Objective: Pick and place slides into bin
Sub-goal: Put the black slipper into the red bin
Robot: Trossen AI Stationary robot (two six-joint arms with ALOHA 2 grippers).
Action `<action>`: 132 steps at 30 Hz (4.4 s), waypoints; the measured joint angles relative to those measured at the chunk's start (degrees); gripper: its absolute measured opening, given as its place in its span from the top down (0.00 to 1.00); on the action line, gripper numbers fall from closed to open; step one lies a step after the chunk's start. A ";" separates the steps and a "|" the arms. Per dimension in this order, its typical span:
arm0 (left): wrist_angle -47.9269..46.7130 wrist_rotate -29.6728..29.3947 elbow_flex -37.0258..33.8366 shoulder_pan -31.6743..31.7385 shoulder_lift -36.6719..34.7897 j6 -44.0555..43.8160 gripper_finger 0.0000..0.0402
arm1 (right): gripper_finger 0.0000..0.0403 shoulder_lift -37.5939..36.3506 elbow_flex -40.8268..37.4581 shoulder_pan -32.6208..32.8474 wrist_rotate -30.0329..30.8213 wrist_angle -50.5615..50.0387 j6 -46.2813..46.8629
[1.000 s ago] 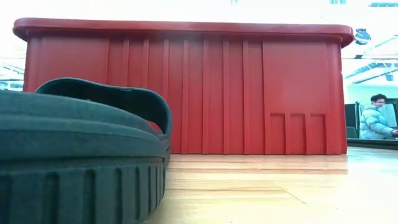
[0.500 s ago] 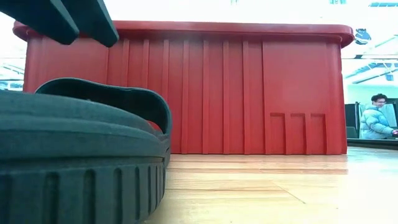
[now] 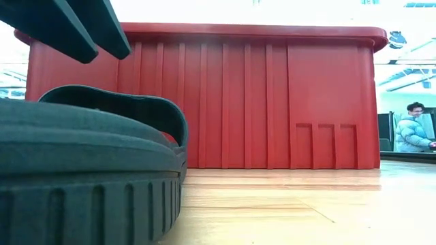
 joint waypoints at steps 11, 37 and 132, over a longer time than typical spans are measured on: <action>-1.69 1.49 -0.09 1.42 3.31 0.46 0.53 | 0.62 0.00 0.00 0.00 0.00 -0.01 -0.02; -4.46 -2.35 -0.92 4.31 4.11 -4.58 0.53 | 0.62 0.00 0.00 0.02 0.00 -0.79 -0.02; 6.50 -5.49 -2.79 -7.56 -15.04 2.23 0.97 | 0.62 -2.08 0.02 0.31 0.52 -0.41 -10.12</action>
